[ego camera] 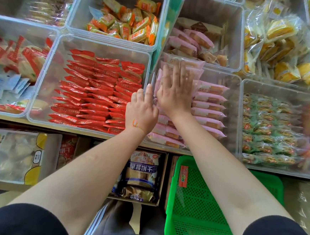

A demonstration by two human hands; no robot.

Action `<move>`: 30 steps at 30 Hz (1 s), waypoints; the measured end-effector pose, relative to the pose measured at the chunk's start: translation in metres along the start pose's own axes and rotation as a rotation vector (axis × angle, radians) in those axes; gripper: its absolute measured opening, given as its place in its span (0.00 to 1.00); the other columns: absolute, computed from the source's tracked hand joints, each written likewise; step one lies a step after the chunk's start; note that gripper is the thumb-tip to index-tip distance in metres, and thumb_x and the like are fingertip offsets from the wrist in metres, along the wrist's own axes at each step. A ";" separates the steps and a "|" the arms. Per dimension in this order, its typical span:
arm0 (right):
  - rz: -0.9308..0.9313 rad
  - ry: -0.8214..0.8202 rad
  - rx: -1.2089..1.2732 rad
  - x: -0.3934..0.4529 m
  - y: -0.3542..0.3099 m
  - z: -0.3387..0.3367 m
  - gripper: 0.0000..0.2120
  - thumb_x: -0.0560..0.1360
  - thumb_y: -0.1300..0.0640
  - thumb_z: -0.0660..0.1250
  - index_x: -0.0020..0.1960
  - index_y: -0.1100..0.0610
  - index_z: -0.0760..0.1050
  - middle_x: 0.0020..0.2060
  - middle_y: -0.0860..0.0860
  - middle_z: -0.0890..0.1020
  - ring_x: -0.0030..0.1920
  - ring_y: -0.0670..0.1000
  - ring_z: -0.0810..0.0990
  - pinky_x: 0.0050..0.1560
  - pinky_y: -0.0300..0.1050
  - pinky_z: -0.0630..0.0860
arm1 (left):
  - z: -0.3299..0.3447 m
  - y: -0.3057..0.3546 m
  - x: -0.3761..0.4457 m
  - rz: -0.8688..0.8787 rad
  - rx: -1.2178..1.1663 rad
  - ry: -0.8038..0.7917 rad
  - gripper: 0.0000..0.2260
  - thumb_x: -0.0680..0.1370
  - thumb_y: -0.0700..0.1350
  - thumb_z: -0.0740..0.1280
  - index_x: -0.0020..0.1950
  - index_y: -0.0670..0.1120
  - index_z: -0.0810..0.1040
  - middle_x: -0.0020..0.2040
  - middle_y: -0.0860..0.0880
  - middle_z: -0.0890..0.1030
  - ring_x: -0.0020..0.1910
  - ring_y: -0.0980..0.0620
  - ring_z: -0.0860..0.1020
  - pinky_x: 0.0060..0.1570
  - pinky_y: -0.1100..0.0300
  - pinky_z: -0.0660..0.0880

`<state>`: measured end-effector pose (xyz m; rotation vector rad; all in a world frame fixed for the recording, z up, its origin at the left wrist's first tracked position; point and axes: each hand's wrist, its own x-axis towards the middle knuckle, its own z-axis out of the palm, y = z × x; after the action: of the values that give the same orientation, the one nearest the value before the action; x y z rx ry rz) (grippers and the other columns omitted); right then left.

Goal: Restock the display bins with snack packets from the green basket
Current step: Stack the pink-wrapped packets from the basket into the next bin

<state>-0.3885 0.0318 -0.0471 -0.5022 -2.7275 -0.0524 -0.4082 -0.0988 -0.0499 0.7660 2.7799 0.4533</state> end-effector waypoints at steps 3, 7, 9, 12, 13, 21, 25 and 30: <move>0.015 -0.046 -0.056 -0.001 0.005 0.018 0.29 0.82 0.45 0.53 0.79 0.56 0.56 0.77 0.62 0.61 0.77 0.63 0.58 0.76 0.63 0.47 | -0.001 0.000 0.000 0.002 0.006 -0.007 0.29 0.80 0.51 0.55 0.80 0.46 0.53 0.75 0.40 0.64 0.72 0.41 0.64 0.65 0.47 0.68; -0.022 -0.135 -0.140 0.008 0.013 0.029 0.31 0.82 0.39 0.47 0.80 0.52 0.51 0.79 0.59 0.57 0.78 0.62 0.56 0.73 0.68 0.50 | 0.001 0.000 0.001 0.008 0.018 -0.005 0.30 0.79 0.50 0.56 0.80 0.46 0.53 0.75 0.40 0.65 0.71 0.40 0.65 0.63 0.46 0.69; -0.040 -0.131 -0.135 0.010 0.014 0.033 0.31 0.82 0.39 0.46 0.80 0.52 0.50 0.78 0.59 0.58 0.78 0.63 0.57 0.73 0.70 0.51 | 0.002 -0.001 0.001 0.010 0.028 -0.002 0.30 0.79 0.50 0.56 0.80 0.46 0.53 0.74 0.40 0.65 0.70 0.40 0.65 0.62 0.47 0.69; -0.039 -0.133 -0.104 0.008 0.014 0.038 0.31 0.81 0.39 0.49 0.80 0.52 0.48 0.78 0.59 0.60 0.77 0.64 0.59 0.71 0.72 0.53 | 0.001 -0.001 0.001 0.014 0.025 -0.004 0.30 0.79 0.50 0.56 0.80 0.46 0.53 0.75 0.41 0.65 0.71 0.41 0.65 0.63 0.47 0.69; -0.036 -0.146 -0.108 0.008 0.014 0.037 0.32 0.81 0.39 0.50 0.79 0.52 0.48 0.77 0.59 0.61 0.76 0.65 0.60 0.71 0.72 0.54 | 0.001 -0.001 0.001 0.014 0.024 -0.007 0.30 0.80 0.51 0.55 0.80 0.46 0.53 0.75 0.41 0.65 0.70 0.41 0.65 0.63 0.47 0.69; -0.071 0.047 0.134 -0.031 0.013 -0.024 0.18 0.74 0.60 0.59 0.61 0.62 0.78 0.61 0.63 0.78 0.64 0.64 0.74 0.65 0.64 0.70 | -0.002 0.002 0.001 0.015 -0.036 -0.014 0.28 0.80 0.50 0.55 0.80 0.46 0.54 0.75 0.42 0.65 0.71 0.41 0.64 0.63 0.46 0.68; 0.012 -0.464 0.328 -0.077 0.016 -0.054 0.10 0.76 0.60 0.59 0.50 0.59 0.79 0.46 0.54 0.83 0.47 0.59 0.80 0.41 0.52 0.77 | -0.011 0.004 -0.004 0.032 -0.036 -0.025 0.27 0.81 0.47 0.55 0.80 0.46 0.54 0.77 0.41 0.60 0.74 0.40 0.60 0.68 0.45 0.63; 0.024 -0.844 0.147 -0.089 0.035 -0.080 0.07 0.77 0.58 0.65 0.52 0.56 0.80 0.52 0.53 0.79 0.53 0.56 0.78 0.42 0.46 0.70 | -0.017 -0.003 -0.020 0.419 0.220 0.108 0.17 0.70 0.44 0.65 0.58 0.44 0.80 0.67 0.41 0.72 0.66 0.40 0.68 0.63 0.46 0.63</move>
<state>-0.2708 0.0266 -0.0057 -0.6145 -3.4939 0.4657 -0.3982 -0.1160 -0.0326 1.4278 2.7931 0.2636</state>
